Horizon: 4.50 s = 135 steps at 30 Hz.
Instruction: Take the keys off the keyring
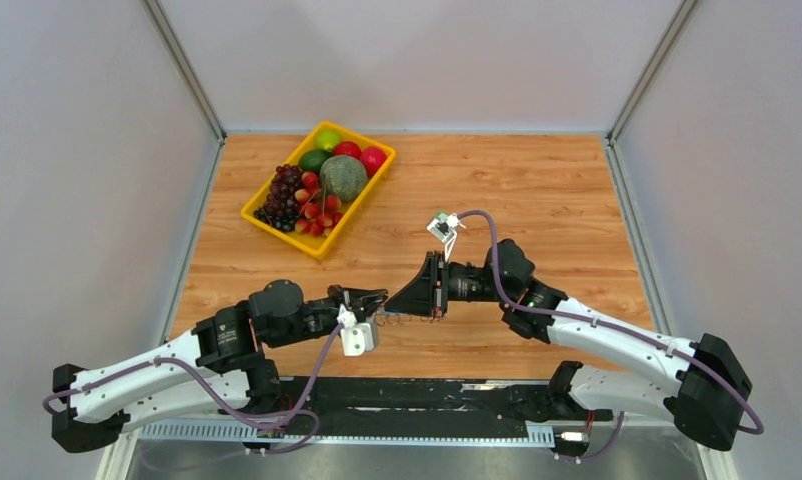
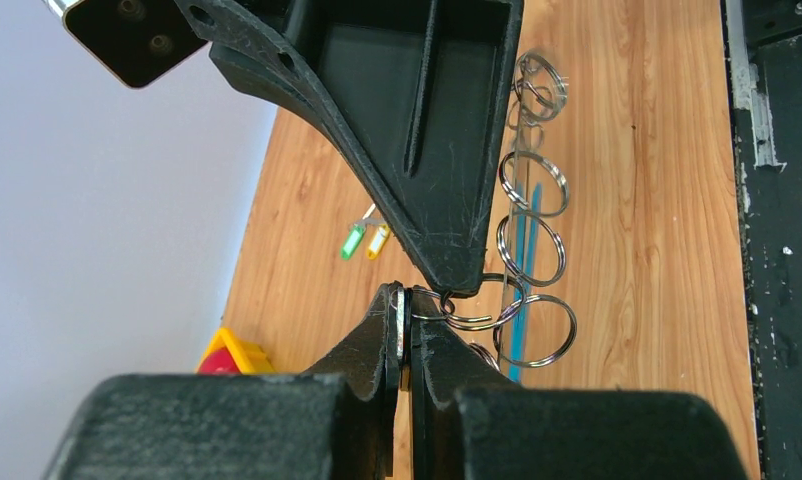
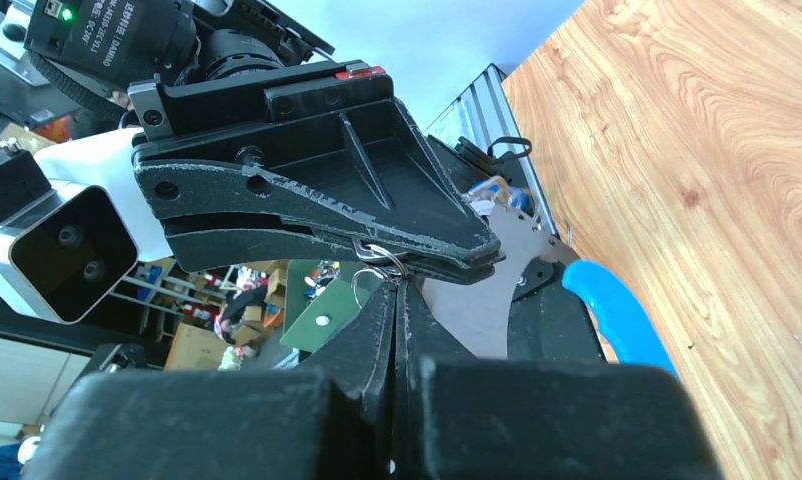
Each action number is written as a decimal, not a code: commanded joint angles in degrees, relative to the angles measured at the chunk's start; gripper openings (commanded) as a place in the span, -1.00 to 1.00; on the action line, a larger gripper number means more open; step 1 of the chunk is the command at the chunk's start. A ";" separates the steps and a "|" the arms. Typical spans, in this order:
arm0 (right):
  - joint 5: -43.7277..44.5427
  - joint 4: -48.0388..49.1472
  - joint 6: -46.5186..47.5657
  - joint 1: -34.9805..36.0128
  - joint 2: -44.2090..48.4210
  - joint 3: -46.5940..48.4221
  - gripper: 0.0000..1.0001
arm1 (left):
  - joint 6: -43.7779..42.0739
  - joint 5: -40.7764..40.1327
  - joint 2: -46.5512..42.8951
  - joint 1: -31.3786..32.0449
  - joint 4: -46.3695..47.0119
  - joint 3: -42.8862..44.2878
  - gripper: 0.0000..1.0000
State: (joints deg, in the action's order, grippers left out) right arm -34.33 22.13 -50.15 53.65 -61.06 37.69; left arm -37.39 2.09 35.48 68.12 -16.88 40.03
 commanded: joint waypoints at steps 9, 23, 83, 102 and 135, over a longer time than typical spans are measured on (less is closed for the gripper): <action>-1.32 -2.56 11.55 3.52 -0.82 7.48 -0.98 | -0.45 1.34 1.25 0.00 2.83 0.79 -1.00; 9.75 -10.09 23.55 3.57 9.63 2.68 -0.49 | -0.41 1.01 0.72 0.04 2.65 1.01 -1.00; 11.66 23.86 50.44 10.44 4.01 -12.06 -0.54 | -0.50 2.09 0.40 0.00 2.47 1.10 -1.00; 9.12 -8.78 46.45 10.45 7.00 1.39 -1.00 | -0.67 1.96 0.59 0.00 2.47 0.93 -1.00; 13.29 -31.51 47.23 10.45 3.79 13.06 -0.41 | -1.03 1.52 1.74 0.00 2.47 0.69 -1.00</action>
State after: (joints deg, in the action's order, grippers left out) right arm -23.94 -15.40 -2.66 63.75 -62.22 54.39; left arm -37.87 2.76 37.69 68.12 -19.20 39.68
